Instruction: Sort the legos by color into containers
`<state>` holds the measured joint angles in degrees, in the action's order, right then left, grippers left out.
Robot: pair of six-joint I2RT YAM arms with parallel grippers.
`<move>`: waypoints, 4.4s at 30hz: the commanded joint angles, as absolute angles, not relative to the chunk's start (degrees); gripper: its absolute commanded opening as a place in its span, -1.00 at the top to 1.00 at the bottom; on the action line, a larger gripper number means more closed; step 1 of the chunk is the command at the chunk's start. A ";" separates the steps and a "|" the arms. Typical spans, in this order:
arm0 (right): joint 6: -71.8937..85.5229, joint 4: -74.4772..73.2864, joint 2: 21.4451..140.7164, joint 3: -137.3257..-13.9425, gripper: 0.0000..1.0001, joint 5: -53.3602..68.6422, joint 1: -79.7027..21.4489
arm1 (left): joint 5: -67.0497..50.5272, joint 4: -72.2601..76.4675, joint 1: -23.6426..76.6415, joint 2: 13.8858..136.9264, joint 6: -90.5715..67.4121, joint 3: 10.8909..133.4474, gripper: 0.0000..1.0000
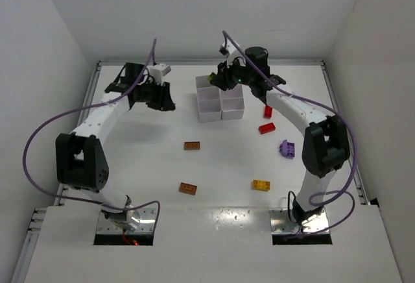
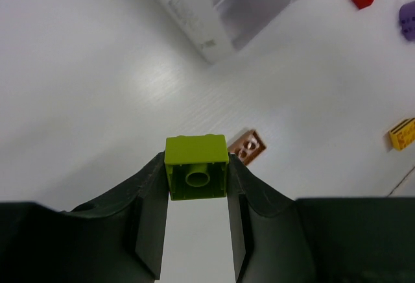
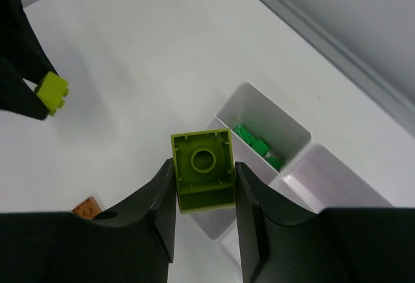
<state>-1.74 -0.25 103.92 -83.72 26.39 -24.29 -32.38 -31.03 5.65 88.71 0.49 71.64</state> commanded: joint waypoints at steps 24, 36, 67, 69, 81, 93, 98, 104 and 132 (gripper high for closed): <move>14.24 0.88 123.65 -94.22 0.84 26.19 -21.18 | -22.67 -25.22 20.21 112.14 -11.07 98.79 1.00; 11.26 0.08 119.28 -90.63 -0.36 24.87 -21.18 | -23.29 -24.70 21.27 115.57 -11.07 101.78 1.00; -2.63 -7.72 96.59 -72.16 -0.34 30.93 -19.42 | -19.23 -23.73 24.26 122.00 -12.13 112.94 -0.17; -5.61 -9.31 96.59 -72.16 -0.31 33.47 -20.21 | -22.92 -22.25 24.26 116.92 -12.13 112.86 -0.20; -27.23 -17.66 105.35 -76.88 -0.40 32.78 -37.35 | -33.72 -24.75 6.97 93.79 -12.16 92.56 -1.00; -35.85 -35.41 128.14 -98.61 -0.48 30.76 -42.80 | -36.74 -50.71 0.35 81.75 23.47 84.12 -1.00; -38.67 -35.95 128.67 -97.91 -0.48 28.39 -42.80 | -33.84 -50.10 -1.05 79.19 25.49 79.63 -1.00; -39.81 -35.08 129.90 -92.83 -0.36 23.91 -43.33 | -36.03 -48.00 -4.04 77.35 29.69 75.07 -1.00; -25.74 -35.15 118.29 -103.69 0.80 25.66 -29.54 | -45.70 -55.75 6.05 66.35 70.95 58.54 -1.00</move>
<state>-24.25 -32.27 116.38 -98.28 24.29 -28.86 -44.42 -58.43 3.11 65.43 68.79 59.70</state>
